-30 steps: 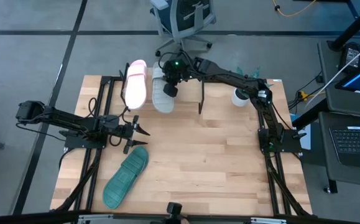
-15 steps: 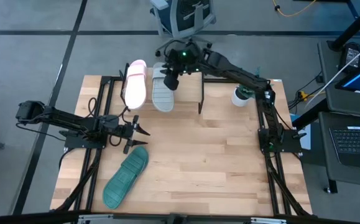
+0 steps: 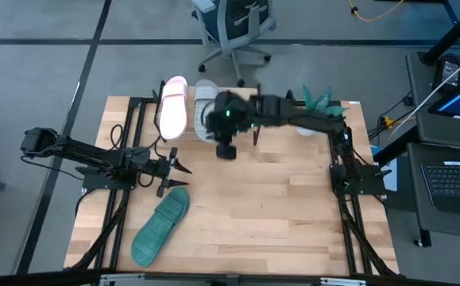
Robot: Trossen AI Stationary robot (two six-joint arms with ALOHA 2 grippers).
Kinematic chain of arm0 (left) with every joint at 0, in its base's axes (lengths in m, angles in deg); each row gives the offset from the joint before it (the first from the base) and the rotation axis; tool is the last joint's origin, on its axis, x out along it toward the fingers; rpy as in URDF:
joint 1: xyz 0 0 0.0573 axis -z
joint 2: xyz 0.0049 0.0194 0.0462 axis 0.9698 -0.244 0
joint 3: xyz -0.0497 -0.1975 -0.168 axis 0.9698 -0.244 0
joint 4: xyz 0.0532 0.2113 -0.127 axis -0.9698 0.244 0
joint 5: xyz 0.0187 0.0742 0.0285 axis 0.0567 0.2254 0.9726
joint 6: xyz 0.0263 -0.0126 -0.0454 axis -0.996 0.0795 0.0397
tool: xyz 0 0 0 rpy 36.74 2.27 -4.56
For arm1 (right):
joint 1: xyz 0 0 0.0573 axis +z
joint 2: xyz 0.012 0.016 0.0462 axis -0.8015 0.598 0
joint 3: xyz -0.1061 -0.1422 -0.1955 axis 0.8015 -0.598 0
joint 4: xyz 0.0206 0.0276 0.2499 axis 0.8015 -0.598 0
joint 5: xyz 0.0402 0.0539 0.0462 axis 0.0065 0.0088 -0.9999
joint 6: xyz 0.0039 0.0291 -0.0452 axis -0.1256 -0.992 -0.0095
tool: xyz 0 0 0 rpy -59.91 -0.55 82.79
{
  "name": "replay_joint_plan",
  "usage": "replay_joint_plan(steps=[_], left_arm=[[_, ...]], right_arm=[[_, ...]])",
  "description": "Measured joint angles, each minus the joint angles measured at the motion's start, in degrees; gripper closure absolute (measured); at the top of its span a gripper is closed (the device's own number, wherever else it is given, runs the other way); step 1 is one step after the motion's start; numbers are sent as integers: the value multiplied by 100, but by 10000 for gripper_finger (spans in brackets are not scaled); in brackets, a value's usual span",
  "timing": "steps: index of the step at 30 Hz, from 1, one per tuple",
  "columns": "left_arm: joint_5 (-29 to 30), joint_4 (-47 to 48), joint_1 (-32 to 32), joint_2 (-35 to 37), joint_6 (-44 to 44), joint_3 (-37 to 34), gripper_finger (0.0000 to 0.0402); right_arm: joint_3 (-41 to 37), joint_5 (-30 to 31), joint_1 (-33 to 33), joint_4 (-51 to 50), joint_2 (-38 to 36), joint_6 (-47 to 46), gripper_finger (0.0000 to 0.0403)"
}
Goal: Pick and place slides into the shelf
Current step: Put the green pair of slides on the shelf
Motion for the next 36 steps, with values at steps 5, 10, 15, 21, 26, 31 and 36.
replay_joint_plan(steps=[5,10,15,21,26,31,36], left_arm=[[-15,-399,282,0,-10,0,211],[-15,-515,556,0,-49,0,211],[-13,-519,834,0,-46,0,211],[377,-497,1127,0,-55,0,211],[519,-509,1213,0,-285,0,211],[520,-534,1212,0,-344,0,211],[518,-541,1209,0,-346,0,211]], right_arm=[[3,199,657,393,-52,170,321],[-881,182,1132,1435,-31,-120,320],[-2136,563,1393,2591,-147,-435,320],[-3475,964,1726,3803,-946,-490,320],[-5310,1199,1994,5390,-2083,-456,320],[-7242,1401,2239,7290,-3028,-433,320],[-8496,1388,2419,8683,-3542,-136,320]])
